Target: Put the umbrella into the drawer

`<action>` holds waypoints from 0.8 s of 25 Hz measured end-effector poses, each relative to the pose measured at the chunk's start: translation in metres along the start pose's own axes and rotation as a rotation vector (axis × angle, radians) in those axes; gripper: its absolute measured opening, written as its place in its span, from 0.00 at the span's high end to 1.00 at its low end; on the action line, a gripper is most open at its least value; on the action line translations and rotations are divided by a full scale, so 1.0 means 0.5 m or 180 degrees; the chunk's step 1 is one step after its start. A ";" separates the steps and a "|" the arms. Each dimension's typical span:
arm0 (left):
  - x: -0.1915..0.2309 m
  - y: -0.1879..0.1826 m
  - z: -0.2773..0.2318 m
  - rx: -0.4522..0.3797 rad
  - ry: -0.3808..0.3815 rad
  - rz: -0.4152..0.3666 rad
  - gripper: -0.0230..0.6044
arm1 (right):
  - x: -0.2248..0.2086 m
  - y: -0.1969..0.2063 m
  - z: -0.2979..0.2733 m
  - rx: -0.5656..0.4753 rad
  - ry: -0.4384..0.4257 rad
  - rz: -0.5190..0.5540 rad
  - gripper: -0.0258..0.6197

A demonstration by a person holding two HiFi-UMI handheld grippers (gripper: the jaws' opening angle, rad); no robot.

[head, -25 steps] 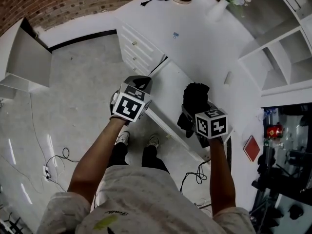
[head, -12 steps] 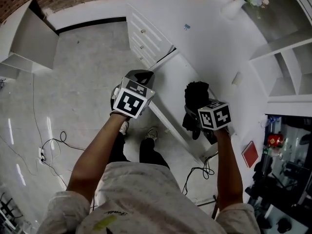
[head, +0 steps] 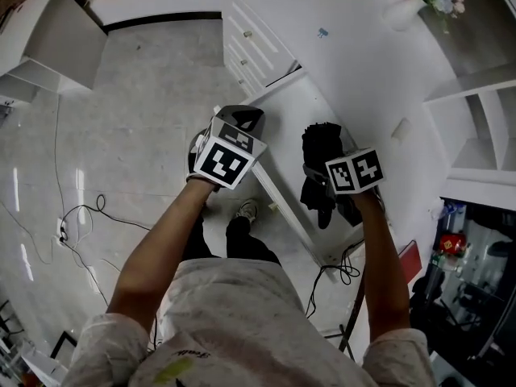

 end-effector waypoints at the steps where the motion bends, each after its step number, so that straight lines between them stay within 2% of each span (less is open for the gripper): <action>1: -0.002 0.002 0.000 0.0006 -0.0020 -0.0006 0.97 | -0.001 -0.001 -0.005 0.0031 -0.0022 0.0001 0.56; 16: -0.039 0.033 -0.006 0.0106 -0.0163 0.0060 0.97 | -0.021 -0.021 -0.072 0.0192 -0.0212 0.0036 0.55; 20: -0.047 0.039 -0.009 0.0118 -0.0135 0.0057 0.97 | -0.023 -0.025 -0.082 0.0212 -0.0192 0.0034 0.55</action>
Point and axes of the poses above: the fingertips, and each gripper's own axes: z backward along the fingers, x to its left, y out of its underside, the point moved 8 cm from there along z, backward along the fingers, and after that the axes turned 2 degrees about x, right-handed, at the moved point
